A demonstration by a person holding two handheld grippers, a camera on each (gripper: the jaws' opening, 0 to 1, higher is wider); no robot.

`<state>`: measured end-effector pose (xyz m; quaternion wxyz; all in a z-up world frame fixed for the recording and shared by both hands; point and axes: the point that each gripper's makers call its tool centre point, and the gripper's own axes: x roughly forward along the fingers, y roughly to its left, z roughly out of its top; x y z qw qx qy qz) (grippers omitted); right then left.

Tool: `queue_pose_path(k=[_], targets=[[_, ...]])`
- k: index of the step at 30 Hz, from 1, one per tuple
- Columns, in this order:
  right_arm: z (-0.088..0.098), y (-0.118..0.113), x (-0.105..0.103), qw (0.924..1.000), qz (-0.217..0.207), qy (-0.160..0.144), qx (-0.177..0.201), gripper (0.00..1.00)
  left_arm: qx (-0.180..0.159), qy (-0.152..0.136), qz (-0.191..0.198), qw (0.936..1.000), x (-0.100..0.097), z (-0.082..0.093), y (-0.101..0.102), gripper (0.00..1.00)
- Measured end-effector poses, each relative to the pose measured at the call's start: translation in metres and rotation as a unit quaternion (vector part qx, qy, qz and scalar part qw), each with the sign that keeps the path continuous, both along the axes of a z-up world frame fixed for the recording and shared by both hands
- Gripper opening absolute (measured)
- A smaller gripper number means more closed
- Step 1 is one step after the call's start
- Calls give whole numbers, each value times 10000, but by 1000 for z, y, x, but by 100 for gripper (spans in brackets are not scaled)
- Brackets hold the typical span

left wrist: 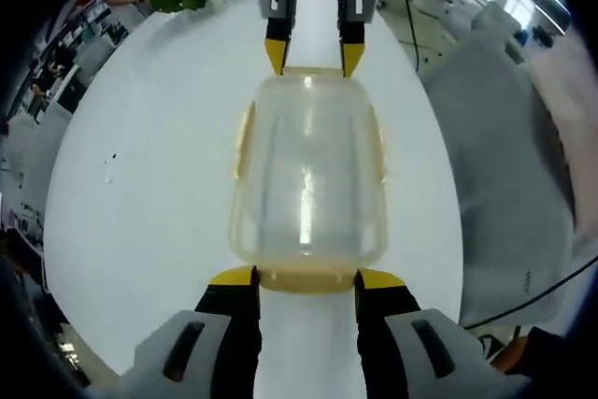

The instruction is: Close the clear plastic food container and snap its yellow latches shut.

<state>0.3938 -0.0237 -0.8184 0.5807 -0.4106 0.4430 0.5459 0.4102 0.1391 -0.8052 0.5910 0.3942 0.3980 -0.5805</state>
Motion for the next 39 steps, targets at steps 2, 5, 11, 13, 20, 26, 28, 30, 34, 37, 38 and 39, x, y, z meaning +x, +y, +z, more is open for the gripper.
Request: queue_pose_path(k=[2, 5, 11, 13, 20, 26, 28, 30, 34, 37, 38, 39], targets=[[0, -3, -1, 10000, -8, 9, -12, 37, -1, 19, -11, 10000, 0, 0, -3, 37], [0, -6, -1, 10000, -26, 21, -18, 37, 9, 23, -24, 10000, 0, 0, -7, 37], [-1, -17, -1, 9999, -18, 24, -101, 37, -74, 61, 45, 9999, -3, -1, -17, 37], [0, -18, -1, 9999, -10, 32, -112, 37, -78, 64, 51, 9999, -3, -3, -19, 37], [-7, -21, -3, 9998, -25, 83, -158, 37, -47, 71, 25, 10000, -4, -7, -21, 37], [-10, -20, -5, 9999, -45, 62, -142, 37, -13, 92, -1, 10000, -4, -13, -20, 37], [-12, -20, -4, 9999, -39, 42, -139, 37, -22, 138, 16, 9999, -5, -14, -20, 37], [-12, -19, -4, 9999, -42, 38, -126, 37, -29, 82, -30, 10000, -5, -16, -19, 38], [-12, -19, -3, 9999, -56, 22, -121, 38, -20, 46, -28, 10000, -4, -19, -20, 38], [-13, -20, -3, 9999, -78, 2, -118, 38, -23, 68, -10, 10000, -5, -20, -20, 38], [-13, -20, -3, 9999, -114, -5, -115, 38, -42, 73, 17, 10000, -5, -20, -19, 38], [-13, -20, -3, 9999, -140, -12, -101, 38, -65, 95, 70, 9999, -4, -21, -19, 38]])
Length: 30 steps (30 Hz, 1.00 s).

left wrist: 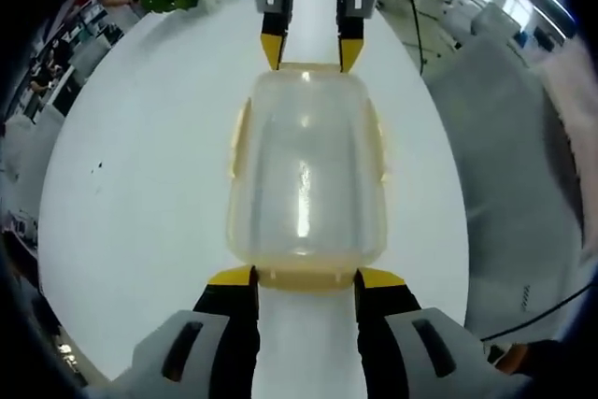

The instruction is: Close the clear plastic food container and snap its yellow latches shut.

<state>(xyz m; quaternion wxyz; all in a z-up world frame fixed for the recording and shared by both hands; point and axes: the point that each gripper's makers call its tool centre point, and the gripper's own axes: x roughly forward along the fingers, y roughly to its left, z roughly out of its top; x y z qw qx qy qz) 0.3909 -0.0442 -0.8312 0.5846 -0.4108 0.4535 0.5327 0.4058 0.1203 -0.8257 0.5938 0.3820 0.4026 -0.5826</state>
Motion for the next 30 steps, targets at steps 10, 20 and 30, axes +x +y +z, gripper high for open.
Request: queue_pose_path(k=[10, 20, 30], targets=[[10, -5, 0, 9993, -317, -107, 172, 40, -250, 287, 520, 9979, -5, 5, 4, 42], [27, -2, -5, 9880, -1282, 91, 858, 40, -1037, 674, 1553, 9801, -6, 28, -1, 41], [22, 4, -7, 9650, -2239, 298, 1330, 37, -1409, 801, 2406, 9570, -4, 20, -6, 40]])
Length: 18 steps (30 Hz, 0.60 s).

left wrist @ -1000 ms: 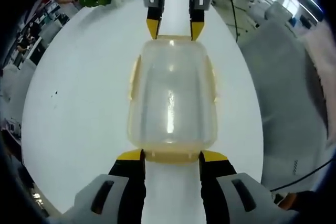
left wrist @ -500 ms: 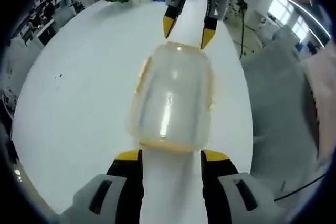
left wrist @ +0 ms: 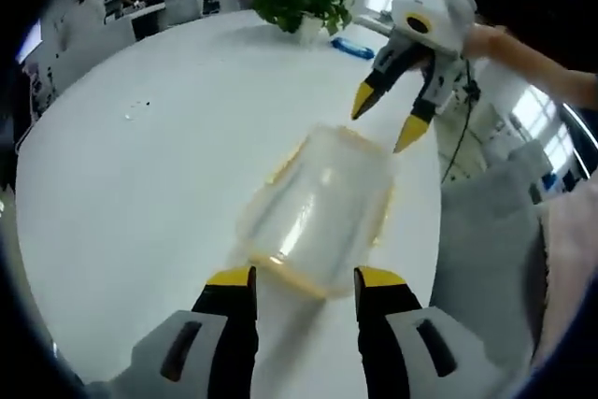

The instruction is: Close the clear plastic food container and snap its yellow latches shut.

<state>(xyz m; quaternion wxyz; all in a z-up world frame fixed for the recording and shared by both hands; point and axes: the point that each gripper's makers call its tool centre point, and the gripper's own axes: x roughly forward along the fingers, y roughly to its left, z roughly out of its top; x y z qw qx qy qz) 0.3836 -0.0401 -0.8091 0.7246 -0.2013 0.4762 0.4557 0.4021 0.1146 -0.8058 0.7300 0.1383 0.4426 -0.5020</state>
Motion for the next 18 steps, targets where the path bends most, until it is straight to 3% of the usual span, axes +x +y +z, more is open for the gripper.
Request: queue_pose_path(k=[6, 12, 18], targets=[[-2, 8, 2, 9982, -446, 170, 355, 34, -89, 55, 237, 9997, 2, -5, -3, 38], [-8, 7, 4, 9967, -686, 296, 329, 34, -48, 26, 346, 9994, 4, -10, -2, 41], [-10, 10, 6, 9923, -1024, 449, 535, 35, -169, 272, 560, 9979, 3, -13, -2, 39]])
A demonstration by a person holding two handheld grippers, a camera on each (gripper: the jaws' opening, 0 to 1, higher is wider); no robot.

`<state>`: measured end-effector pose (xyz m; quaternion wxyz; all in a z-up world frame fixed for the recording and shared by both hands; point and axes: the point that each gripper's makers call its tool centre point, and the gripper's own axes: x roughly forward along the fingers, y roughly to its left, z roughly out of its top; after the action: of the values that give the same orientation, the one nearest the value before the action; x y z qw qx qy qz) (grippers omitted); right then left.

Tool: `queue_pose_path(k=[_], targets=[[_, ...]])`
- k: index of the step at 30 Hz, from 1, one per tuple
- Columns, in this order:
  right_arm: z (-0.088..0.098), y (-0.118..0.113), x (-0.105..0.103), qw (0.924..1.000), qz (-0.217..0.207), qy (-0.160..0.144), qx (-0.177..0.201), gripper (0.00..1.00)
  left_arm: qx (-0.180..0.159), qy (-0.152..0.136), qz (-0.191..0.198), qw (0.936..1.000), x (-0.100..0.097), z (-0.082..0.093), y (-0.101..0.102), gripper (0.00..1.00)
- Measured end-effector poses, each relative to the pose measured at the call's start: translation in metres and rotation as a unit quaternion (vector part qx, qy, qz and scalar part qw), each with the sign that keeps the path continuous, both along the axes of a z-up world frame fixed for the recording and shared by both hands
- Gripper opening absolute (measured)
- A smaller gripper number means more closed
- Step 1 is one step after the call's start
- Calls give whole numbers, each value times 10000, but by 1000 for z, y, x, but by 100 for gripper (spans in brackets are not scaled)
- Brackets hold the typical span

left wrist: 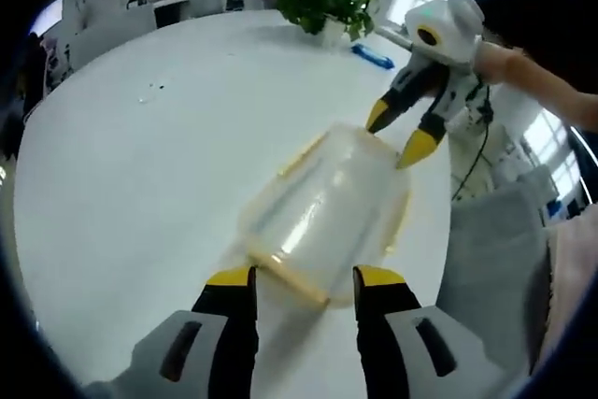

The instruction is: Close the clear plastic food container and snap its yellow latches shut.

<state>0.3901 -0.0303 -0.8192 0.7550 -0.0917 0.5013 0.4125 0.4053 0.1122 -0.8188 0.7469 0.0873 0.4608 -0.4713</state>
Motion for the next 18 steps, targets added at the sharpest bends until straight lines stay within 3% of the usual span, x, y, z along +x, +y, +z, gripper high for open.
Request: queue_pose_path(k=[8, 11, 16, 17, 18], targets=[[-3, 1, 2, 9993, -192, 308, 109, 34, -141, 230, 241, 9993, -4, -1, 0, 36], [-3, 3, 1, 9987, -289, 404, 86, 33, -183, 456, 740, 9960, -4, -3, -4, 35], [-4, 5, 2, 9980, -300, 550, -36, 31, -170, 605, 496, 9968, -5, -4, -4, 34], [-2, 11, 3, 9984, -232, 504, 130, 30, -212, 675, 452, 9965, -7, -4, -6, 32], [-3, 3, -1, 9956, -523, 781, 15, 30, -116, 895, 381, 9952, -11, 1, 2, 32]])
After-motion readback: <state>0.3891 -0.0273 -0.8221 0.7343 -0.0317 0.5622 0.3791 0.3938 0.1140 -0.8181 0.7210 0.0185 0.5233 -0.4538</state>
